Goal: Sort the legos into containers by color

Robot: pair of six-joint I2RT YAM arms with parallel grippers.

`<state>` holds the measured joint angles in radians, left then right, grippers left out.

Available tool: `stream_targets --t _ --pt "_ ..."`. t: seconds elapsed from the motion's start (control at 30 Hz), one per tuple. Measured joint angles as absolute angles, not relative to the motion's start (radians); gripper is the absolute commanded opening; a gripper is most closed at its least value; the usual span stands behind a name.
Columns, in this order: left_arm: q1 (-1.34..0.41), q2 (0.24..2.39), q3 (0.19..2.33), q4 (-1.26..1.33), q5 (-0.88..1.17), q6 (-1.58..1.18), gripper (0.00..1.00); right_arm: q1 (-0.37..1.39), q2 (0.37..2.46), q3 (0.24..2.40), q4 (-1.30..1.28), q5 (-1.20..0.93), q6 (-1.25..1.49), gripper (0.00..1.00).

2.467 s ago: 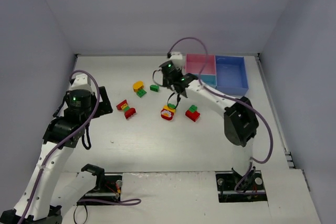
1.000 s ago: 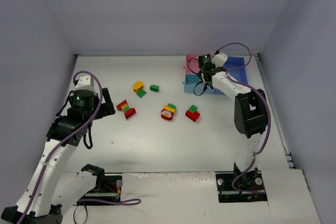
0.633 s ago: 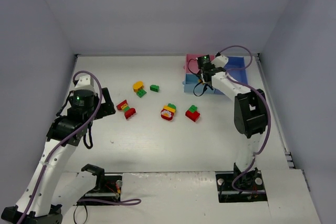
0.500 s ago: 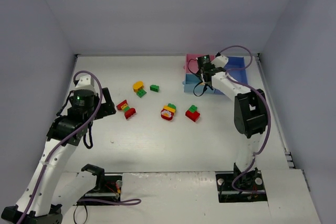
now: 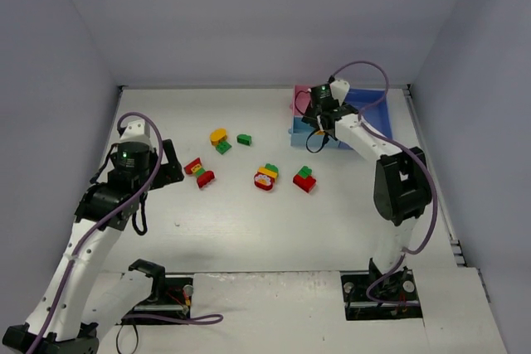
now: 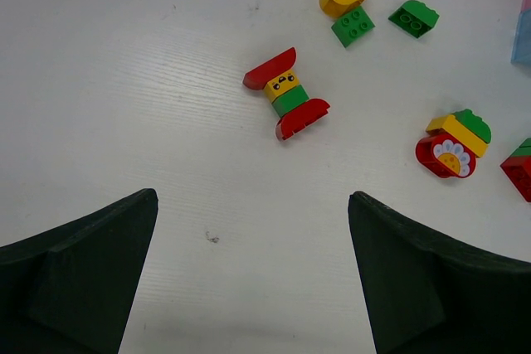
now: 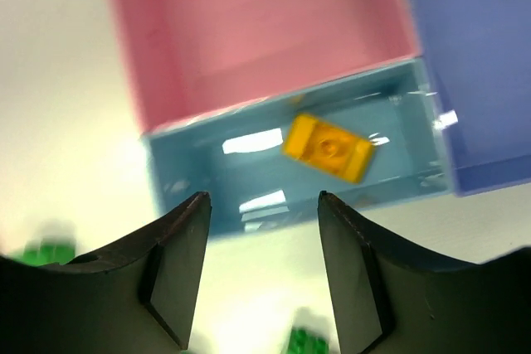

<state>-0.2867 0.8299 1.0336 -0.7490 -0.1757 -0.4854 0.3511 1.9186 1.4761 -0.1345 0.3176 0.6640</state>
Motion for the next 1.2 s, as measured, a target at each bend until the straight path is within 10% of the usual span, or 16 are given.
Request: stream_targets --t 0.43,1.2 --pt "-0.287 0.855 1.018 -0.731 -0.155 -0.483 0.91 0.553 1.834 1.412 -0.031 -0.204 0.055 0.82" --pt "-0.287 0.781 1.017 -0.832 -0.157 -0.506 0.91 0.571 2.372 1.821 0.011 -0.422 -0.223 0.69"
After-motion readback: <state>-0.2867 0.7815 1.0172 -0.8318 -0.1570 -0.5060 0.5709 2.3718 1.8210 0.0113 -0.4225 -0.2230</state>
